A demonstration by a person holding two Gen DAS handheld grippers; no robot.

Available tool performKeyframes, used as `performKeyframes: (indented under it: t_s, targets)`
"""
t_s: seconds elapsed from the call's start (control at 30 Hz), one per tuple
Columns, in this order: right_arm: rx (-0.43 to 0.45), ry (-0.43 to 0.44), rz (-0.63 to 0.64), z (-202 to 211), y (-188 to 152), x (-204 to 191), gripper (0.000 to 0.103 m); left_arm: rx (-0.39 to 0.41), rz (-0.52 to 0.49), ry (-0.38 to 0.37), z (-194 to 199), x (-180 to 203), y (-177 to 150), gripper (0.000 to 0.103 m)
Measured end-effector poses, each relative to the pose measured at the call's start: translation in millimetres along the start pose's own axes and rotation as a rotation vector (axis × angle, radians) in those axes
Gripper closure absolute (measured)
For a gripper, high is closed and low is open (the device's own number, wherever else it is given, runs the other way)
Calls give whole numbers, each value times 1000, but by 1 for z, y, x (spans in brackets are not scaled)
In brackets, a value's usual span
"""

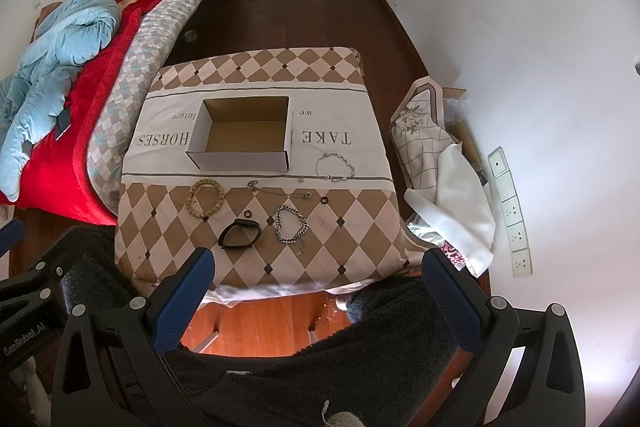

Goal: Organize jewelry

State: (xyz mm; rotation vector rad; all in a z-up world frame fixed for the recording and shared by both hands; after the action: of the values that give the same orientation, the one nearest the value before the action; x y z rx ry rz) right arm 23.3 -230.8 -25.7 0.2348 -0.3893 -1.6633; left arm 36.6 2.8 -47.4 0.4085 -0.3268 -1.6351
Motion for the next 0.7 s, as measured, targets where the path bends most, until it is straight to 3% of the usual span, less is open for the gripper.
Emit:
performKeyframes:
  t_s: [0.47,0.7]
  targets:
    - [2,8,-6,2,3,-1,0,9,3,4,7,-6,1,0]
    - [-16,-6,-63,-22,25,18,0,80,25,127,-12,-31,22,0]
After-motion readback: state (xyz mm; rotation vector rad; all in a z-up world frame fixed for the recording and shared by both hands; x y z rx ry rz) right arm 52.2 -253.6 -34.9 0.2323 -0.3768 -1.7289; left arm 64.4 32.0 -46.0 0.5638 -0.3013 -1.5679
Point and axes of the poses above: each gripper's, at about its wrist camera, not at the fingertips, and z roughly against the way its jaws point, x to its right, y to its top, the point moved 7 cm from there along -z, roughly the way its jaws point, and after that the axes turned 4 degrees about -z, right-handed, at the moved point
